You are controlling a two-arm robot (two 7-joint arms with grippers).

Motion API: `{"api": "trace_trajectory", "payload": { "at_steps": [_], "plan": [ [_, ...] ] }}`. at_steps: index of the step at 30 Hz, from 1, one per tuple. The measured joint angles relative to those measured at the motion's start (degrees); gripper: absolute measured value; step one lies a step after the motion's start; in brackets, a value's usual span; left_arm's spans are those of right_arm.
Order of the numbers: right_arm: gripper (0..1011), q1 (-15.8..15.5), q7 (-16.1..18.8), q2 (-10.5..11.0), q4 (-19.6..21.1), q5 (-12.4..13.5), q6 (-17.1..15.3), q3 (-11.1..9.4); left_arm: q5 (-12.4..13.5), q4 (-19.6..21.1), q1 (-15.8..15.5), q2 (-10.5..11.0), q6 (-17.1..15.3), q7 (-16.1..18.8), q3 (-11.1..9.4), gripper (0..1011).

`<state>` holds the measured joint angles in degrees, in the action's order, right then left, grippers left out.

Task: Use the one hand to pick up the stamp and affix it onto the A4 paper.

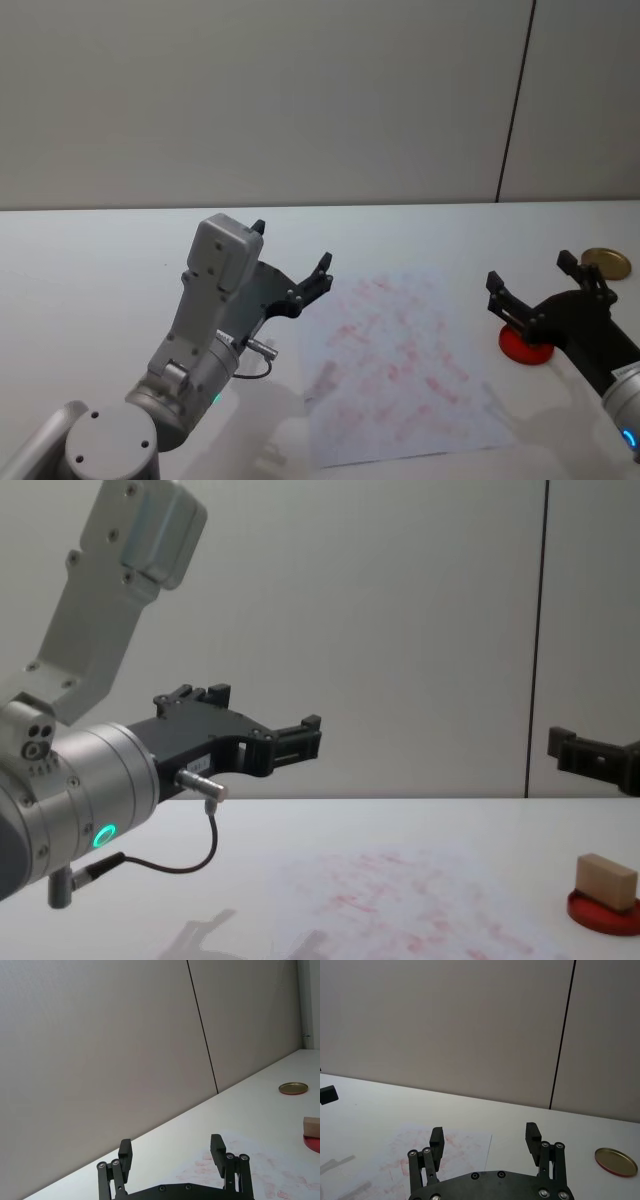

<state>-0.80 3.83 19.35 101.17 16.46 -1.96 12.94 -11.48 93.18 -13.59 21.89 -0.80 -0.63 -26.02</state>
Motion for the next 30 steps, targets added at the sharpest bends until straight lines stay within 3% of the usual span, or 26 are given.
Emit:
{"api": "trace_trajectory", "payload": {
  "at_steps": [20, 30],
  "plan": [
    [1001, 0.0, 0.0, 0.0, 0.0, 0.0, 0.0, 0.0, 0.0, 0.0, 0.0, 0.0, 0.0, 0.0, 0.0, 993],
    [1001, 1.1, 1.7, 1.0, -2.6, 1.4, -1.1, -1.4, 0.0, 0.0, 0.0, 0.0, 0.0, 0.0, 0.0, 993]
  ]
}}
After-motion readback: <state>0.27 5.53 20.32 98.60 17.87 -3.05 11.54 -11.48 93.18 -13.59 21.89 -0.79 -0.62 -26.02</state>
